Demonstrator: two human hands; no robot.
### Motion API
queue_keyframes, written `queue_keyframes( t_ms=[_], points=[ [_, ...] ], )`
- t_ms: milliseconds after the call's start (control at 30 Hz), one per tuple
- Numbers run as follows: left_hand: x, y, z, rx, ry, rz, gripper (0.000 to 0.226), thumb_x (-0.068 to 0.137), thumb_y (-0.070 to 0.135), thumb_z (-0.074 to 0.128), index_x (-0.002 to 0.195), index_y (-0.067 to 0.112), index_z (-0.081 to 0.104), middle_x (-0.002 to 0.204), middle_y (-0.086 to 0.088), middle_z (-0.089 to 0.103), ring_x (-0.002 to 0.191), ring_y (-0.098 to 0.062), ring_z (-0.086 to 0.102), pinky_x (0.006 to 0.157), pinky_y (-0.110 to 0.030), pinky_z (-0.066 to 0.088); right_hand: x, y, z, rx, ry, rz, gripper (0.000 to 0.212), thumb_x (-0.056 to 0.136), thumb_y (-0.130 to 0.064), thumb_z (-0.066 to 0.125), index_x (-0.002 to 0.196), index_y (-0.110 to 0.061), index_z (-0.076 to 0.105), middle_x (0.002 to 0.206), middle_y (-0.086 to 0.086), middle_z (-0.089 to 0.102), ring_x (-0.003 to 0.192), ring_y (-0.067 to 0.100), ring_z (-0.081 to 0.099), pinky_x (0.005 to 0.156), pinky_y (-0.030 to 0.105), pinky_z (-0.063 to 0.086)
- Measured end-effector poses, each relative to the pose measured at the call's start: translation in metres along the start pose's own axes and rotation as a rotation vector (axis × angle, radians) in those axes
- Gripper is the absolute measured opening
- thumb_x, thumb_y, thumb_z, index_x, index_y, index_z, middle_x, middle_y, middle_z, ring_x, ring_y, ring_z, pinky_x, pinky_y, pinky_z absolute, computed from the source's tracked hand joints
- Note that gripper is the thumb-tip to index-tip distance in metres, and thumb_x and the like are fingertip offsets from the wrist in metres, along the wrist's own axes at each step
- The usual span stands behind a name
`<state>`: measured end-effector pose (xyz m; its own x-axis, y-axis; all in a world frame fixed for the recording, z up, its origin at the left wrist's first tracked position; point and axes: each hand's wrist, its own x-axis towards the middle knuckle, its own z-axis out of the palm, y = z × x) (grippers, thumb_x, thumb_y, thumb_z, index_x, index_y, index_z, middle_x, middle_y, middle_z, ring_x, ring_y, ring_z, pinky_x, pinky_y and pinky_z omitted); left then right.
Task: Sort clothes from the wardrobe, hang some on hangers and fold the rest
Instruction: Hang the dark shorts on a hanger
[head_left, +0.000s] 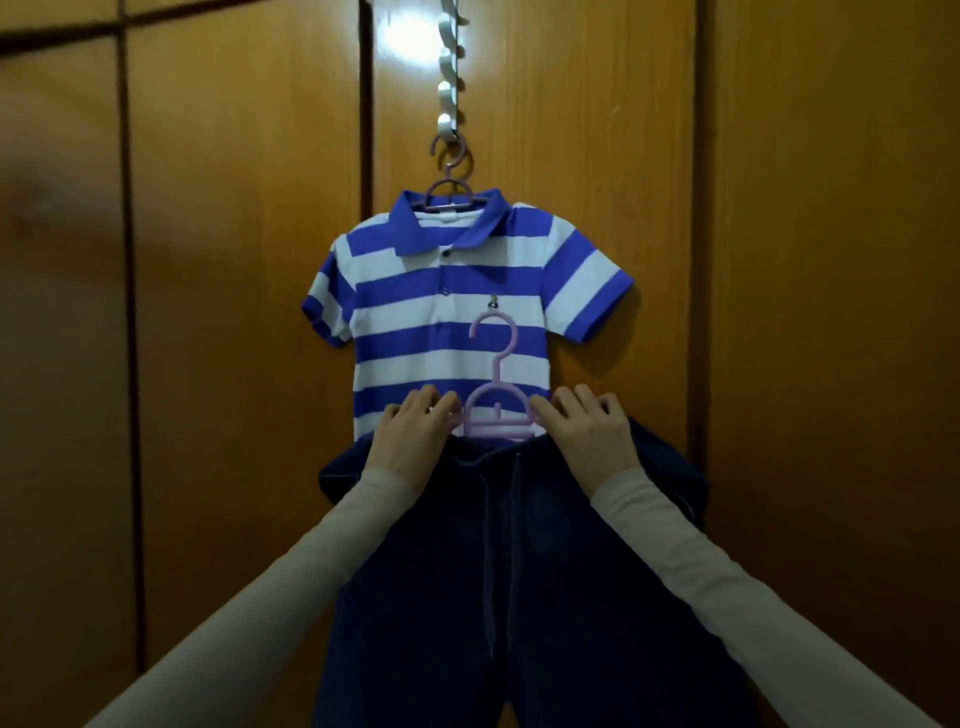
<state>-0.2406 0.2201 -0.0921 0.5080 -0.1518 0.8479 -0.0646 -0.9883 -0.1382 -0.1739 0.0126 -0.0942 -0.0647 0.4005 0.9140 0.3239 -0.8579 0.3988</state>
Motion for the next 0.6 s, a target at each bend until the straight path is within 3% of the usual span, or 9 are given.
queue_keyframes(
  t_ms=[133,267,367,433,500,600],
  points=[
    [0.052,-0.040,0.000,-0.011,0.136,-0.016,0.013,0.083,0.011,0.065,0.095,0.007,0.060,0.090,-0.014,0.058,0.082,-0.033,0.060,0.064,-0.041,0.044,0.063,0.002,0.043,-0.077,0.080,-0.044,0.053,0.063,-0.018,0.084,0.097,-0.023,0.044,0.067,0.000,0.055,0.062,0.021,0.055,0.053,0.029,0.039],
    [0.107,-0.077,-0.005,-0.023,0.197,-0.056,0.017,0.095,0.021,0.051,0.106,0.009,0.057,0.104,-0.012,0.056,0.096,-0.029,0.055,0.075,-0.041,0.043,0.127,0.007,0.076,-0.100,0.162,-0.028,0.051,0.065,-0.025,0.085,0.094,-0.024,0.043,0.064,-0.001,0.054,0.060,0.021,0.055,0.051,0.028,0.038],
    [0.147,-0.100,-0.012,-0.050,0.254,-0.051,0.020,0.095,0.023,0.050,0.106,0.008,0.057,0.104,-0.012,0.056,0.093,-0.029,0.056,0.073,-0.041,0.046,0.172,0.011,0.093,-0.098,0.179,-0.001,0.053,0.063,-0.027,0.086,0.093,-0.026,0.043,0.062,-0.002,0.054,0.058,0.020,0.055,0.050,0.026,0.037],
    [0.175,-0.115,-0.017,-0.041,0.292,-0.058,0.021,0.094,0.026,0.052,0.104,0.009,0.059,0.102,-0.011,0.056,0.092,-0.028,0.056,0.071,-0.041,0.046,0.201,0.015,0.099,-0.082,0.201,0.010,0.041,0.063,-0.025,0.084,0.091,-0.025,0.053,0.061,-0.001,0.055,0.057,0.021,0.056,0.050,0.025,0.038],
    [0.201,-0.128,-0.023,-0.030,0.332,-0.068,0.022,0.093,0.028,0.054,0.104,0.010,0.060,0.101,-0.011,0.057,0.091,-0.027,0.056,0.067,-0.037,0.044,0.229,0.018,0.103,-0.044,0.221,0.037,0.017,0.068,-0.027,0.074,0.081,-0.022,0.065,0.060,0.000,0.056,0.056,0.022,0.058,0.049,0.025,0.041],
    [0.237,-0.144,-0.031,-0.034,0.382,-0.072,0.021,0.093,0.028,0.054,0.105,0.012,0.060,0.100,-0.008,0.056,0.088,-0.024,0.054,0.064,-0.030,0.034,0.267,0.026,0.107,0.010,0.230,0.064,0.012,0.079,-0.028,0.061,0.084,-0.018,0.067,0.068,0.004,0.062,0.065,0.024,0.059,0.055,0.027,0.038]
  ],
)
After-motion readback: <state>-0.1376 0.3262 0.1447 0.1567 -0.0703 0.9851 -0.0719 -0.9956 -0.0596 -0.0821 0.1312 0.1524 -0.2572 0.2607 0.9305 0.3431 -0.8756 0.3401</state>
